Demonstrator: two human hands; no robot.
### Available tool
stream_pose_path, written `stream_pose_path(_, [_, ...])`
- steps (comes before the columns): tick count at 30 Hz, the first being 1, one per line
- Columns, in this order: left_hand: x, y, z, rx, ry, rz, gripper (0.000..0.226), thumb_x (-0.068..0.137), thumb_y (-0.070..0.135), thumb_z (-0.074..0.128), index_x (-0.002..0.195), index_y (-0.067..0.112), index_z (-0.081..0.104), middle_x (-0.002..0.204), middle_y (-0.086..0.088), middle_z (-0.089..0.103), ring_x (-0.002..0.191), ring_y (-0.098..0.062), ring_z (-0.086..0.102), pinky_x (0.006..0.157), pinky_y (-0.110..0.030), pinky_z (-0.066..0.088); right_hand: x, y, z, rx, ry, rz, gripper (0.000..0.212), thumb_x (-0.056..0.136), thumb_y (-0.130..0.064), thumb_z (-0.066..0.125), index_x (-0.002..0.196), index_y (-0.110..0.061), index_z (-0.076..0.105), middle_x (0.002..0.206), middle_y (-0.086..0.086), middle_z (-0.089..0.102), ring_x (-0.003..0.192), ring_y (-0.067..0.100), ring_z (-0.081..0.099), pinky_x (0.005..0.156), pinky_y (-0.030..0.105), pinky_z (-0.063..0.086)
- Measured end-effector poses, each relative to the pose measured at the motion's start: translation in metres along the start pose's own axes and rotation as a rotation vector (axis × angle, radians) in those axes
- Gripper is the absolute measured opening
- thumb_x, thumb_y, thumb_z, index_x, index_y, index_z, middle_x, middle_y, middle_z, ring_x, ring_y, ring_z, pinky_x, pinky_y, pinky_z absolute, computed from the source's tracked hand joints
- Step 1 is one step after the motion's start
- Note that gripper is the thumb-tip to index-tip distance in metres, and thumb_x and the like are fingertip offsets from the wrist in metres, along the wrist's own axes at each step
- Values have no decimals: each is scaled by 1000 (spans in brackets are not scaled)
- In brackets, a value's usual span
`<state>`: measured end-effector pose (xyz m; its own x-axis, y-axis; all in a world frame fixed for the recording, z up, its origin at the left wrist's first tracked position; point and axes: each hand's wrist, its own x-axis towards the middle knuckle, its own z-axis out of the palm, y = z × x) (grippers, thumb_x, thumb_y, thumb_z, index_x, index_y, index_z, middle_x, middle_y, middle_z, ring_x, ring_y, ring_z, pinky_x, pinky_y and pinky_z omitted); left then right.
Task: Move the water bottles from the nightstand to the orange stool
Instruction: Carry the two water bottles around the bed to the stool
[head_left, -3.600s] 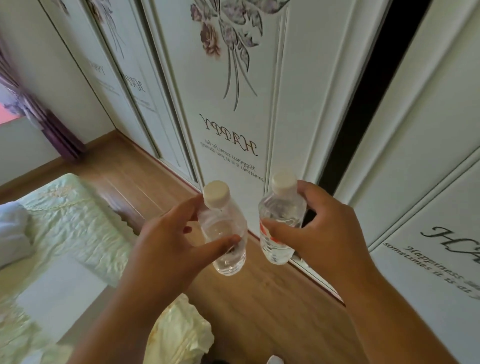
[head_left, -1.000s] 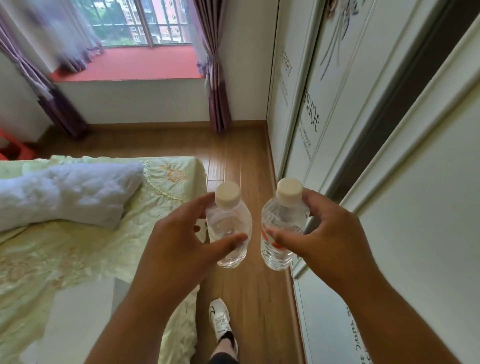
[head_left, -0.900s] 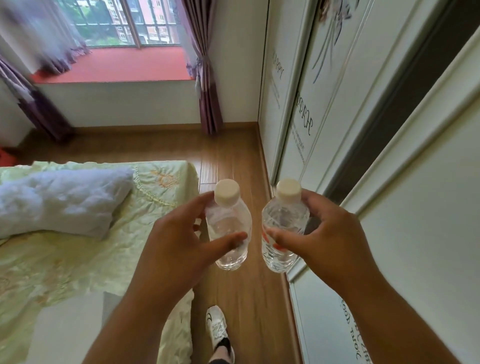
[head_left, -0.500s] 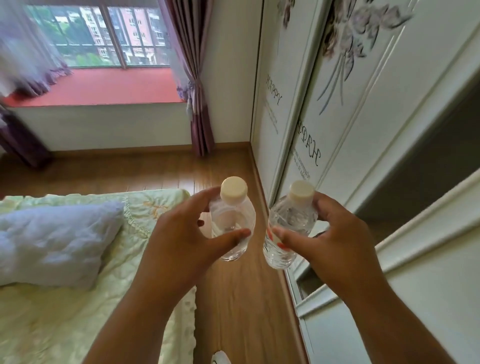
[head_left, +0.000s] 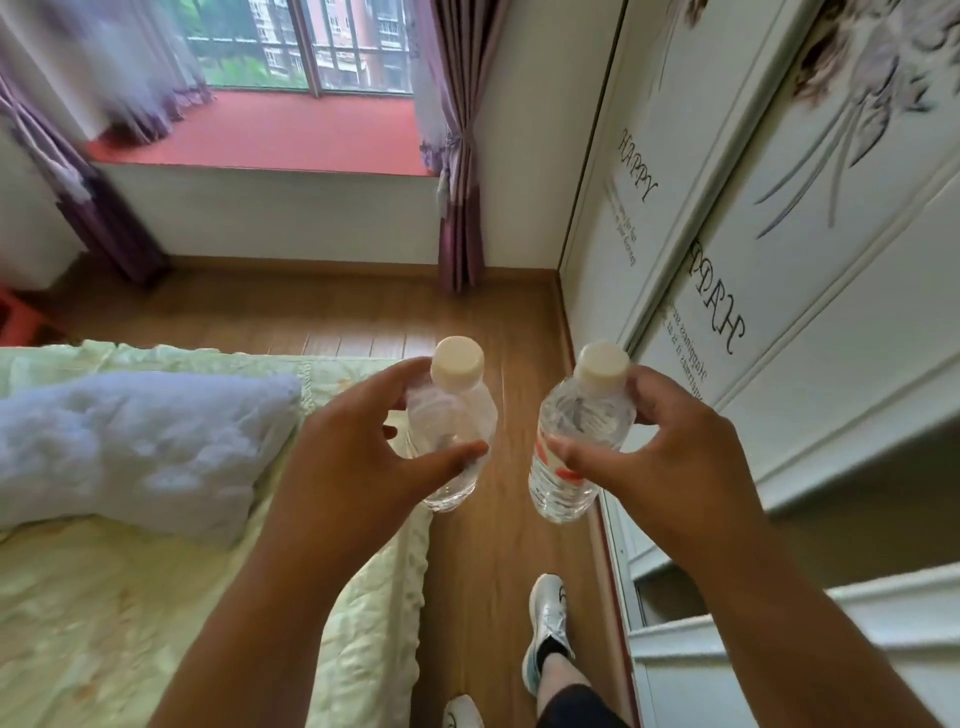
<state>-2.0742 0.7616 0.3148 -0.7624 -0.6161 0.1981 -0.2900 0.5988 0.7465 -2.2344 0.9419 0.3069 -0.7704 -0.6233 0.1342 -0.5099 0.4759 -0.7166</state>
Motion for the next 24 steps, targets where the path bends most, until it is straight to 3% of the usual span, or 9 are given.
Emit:
stream_pose_path(4, [14, -7, -6, 19, 40, -30, 68, 59, 58, 82, 120, 52, 53, 101, 38, 59, 96, 15, 56, 68, -3, 43, 31, -5, 10, 43, -27, -52, 75, 63, -64, 75, 130, -34, 58, 112, -21, 65, 92, -14, 58, 69, -2, 42])
stream_pose_path(6, [24, -7, -6, 35, 61, -40, 65, 58, 59, 82, 114, 59, 49, 93, 46, 54, 97, 19, 53, 67, 0, 42, 47, -3, 14, 73, -55, -65, 79, 61, -68, 72, 130, -32, 59, 117, -18, 67, 97, -4, 63, 81, 10, 50])
stream_pose_path(8, [36, -5, -6, 40, 78, -50, 63, 57, 59, 83, 108, 64, 46, 91, 50, 53, 96, 20, 53, 67, -1, 42, 66, -1, 17, 92, -67, -82, 83, 59, -71, 70, 132, -32, 58, 120, -17, 67, 101, 2, 64, 83, 17, 53])
stream_pose_path(12, [71, 7, 2, 78, 105, -57, 65, 58, 56, 84, 109, 64, 44, 93, 47, 53, 96, 20, 54, 69, -5, 40, 110, 4, 13, 123, -73, -96, 84, 59, -72, 68, 132, -33, 57, 118, -19, 64, 100, -1, 60, 77, 8, 42])
stream_pose_path(19, [136, 32, 30, 142, 160, -30, 71, 61, 55, 84, 125, 48, 55, 102, 43, 54, 99, 20, 52, 68, 3, 40, 184, 26, -17, 163, -50, -134, 81, 60, -68, 69, 133, -34, 56, 112, -24, 57, 100, -1, 57, 77, 6, 41])
stream_pose_path(24, [172, 46, 60, 130, 163, -10, 73, 61, 60, 80, 127, 50, 51, 104, 43, 54, 99, 19, 53, 68, 0, 42, 225, 46, -38, 144, -39, -167, 82, 60, -68, 68, 134, -34, 56, 112, -23, 57, 101, -2, 55, 78, 7, 40])
